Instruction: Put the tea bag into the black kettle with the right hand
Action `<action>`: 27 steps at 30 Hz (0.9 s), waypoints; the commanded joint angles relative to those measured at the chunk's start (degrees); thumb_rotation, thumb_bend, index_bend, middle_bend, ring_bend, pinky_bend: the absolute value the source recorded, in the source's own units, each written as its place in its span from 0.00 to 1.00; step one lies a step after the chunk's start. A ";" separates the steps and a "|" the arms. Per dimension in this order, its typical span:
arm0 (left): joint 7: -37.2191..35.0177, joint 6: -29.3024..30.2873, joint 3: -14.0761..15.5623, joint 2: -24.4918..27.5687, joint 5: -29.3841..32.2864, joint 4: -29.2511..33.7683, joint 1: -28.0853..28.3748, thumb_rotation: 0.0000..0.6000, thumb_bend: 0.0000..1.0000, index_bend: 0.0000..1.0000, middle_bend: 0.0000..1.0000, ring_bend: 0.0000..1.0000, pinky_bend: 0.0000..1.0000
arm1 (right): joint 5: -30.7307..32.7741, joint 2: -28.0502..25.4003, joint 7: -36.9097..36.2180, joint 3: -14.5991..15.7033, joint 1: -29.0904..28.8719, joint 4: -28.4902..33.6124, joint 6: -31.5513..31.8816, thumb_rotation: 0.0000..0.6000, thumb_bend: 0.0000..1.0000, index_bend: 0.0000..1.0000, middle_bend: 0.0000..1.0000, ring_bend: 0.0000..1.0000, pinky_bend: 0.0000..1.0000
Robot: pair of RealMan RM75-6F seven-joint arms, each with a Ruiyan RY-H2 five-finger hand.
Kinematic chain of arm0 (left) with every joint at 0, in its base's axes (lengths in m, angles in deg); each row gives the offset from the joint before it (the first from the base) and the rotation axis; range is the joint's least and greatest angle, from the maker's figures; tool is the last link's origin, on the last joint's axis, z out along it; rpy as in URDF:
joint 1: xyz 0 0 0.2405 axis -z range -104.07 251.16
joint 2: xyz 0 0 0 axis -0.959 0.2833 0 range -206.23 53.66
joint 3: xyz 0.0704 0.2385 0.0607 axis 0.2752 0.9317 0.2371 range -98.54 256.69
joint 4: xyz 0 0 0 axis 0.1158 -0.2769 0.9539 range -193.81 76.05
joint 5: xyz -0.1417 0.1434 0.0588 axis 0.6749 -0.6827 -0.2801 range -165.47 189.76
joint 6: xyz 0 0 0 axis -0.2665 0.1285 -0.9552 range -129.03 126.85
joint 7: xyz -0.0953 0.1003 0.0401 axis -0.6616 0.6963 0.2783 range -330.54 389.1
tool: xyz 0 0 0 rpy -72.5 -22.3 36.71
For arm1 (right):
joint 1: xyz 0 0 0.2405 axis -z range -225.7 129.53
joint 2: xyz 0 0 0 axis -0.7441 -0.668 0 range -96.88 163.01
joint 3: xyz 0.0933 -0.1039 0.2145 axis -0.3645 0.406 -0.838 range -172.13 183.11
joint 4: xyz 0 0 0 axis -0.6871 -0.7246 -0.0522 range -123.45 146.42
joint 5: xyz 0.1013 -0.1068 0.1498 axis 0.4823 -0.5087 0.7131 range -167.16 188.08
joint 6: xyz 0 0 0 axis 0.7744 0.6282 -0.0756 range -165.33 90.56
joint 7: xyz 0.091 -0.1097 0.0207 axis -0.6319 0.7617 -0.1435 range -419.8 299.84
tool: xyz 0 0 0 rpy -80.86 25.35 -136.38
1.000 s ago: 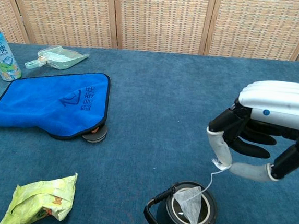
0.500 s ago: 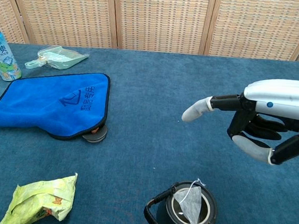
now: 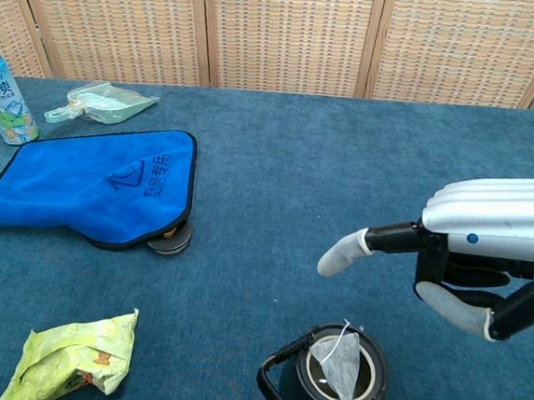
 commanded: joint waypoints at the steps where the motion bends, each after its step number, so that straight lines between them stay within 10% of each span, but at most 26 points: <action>1: 0.05 0.04 -0.07 0.11 0.05 0.05 0.02 1.00 0.48 0.03 0.00 0.00 0.00 | -0.28 0.03 0.05 0.30 -0.85 0.29 -1.22 0.96 0.90 0.17 0.96 0.88 0.89; 27: 1.15 -0.21 0.16 0.66 -0.07 1.20 0.17 1.00 0.48 0.03 0.00 0.00 0.00 | 2.50 3.82 3.87 2.22 -5.43 -1.79 -11.44 0.95 0.94 0.21 0.98 0.90 0.90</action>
